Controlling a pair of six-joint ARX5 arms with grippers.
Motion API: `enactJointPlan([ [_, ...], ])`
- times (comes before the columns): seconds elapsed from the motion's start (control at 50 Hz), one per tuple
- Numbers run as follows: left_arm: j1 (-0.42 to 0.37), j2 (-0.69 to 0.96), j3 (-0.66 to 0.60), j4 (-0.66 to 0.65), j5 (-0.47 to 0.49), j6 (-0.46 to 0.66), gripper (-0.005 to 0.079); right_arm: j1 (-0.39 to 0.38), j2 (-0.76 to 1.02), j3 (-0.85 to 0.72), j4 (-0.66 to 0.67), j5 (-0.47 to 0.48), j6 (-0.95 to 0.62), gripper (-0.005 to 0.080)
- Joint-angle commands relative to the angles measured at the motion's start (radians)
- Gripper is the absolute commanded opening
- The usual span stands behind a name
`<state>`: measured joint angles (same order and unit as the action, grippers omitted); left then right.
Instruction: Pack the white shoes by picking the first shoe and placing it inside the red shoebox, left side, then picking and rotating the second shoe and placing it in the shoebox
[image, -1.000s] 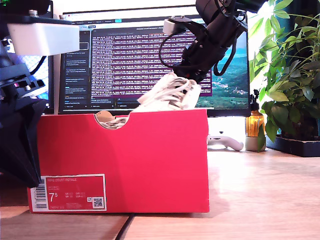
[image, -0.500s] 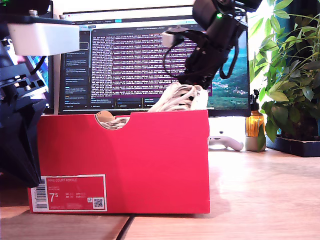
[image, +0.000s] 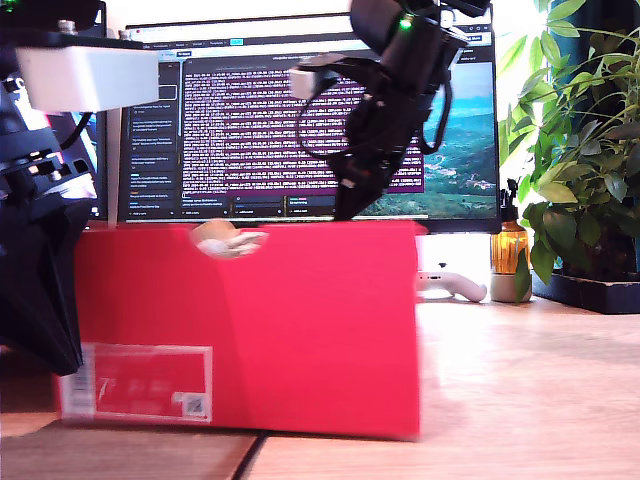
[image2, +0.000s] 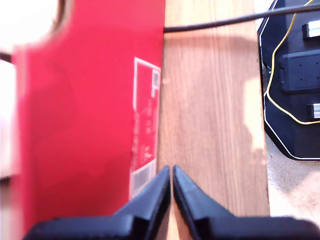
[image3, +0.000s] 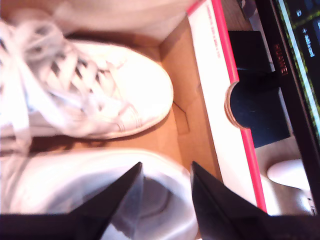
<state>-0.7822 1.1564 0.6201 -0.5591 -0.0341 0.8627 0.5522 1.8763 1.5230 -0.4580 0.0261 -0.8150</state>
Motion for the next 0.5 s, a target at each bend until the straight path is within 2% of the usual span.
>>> enactJointPlan([
  [0.0, 0.002, 0.014, 0.005, 0.007, 0.005, -0.010, -0.0017, 0.004, -0.007, 0.013, 0.003, 0.019, -0.005, 0.0273],
  [0.12, 0.002, 0.014, 0.005, 0.010, 0.023, -0.010, -0.0017, 0.017, -0.010, 0.015, -0.003, 0.094, 0.002, 0.0272],
  [0.18, 0.002, 0.014, 0.005, 0.008, 0.035, -0.010, -0.0017, 0.025, -0.016, 0.018, -0.024, 0.126, 0.025, 0.0243],
  [0.22, 0.002, 0.014, 0.005, 0.006, 0.035, -0.010, -0.0017, 0.031, -0.019, 0.019, -0.035, 0.151, 0.036, 0.0178],
  [0.28, 0.002, 0.014, 0.005, 0.006, 0.035, -0.010, -0.0017, 0.043, -0.025, 0.028, -0.072, 0.188, 0.043, -0.0021],
  [0.32, 0.002, 0.014, 0.005, 0.006, 0.035, -0.010, -0.0017, 0.051, -0.031, 0.034, -0.097, 0.207, 0.056, 0.0003],
  [0.48, 0.002, 0.014, 0.005, 0.006, 0.016, -0.028, -0.0017, 0.063, -0.056, 0.073, -0.183, 0.231, 0.209, -0.0013],
])
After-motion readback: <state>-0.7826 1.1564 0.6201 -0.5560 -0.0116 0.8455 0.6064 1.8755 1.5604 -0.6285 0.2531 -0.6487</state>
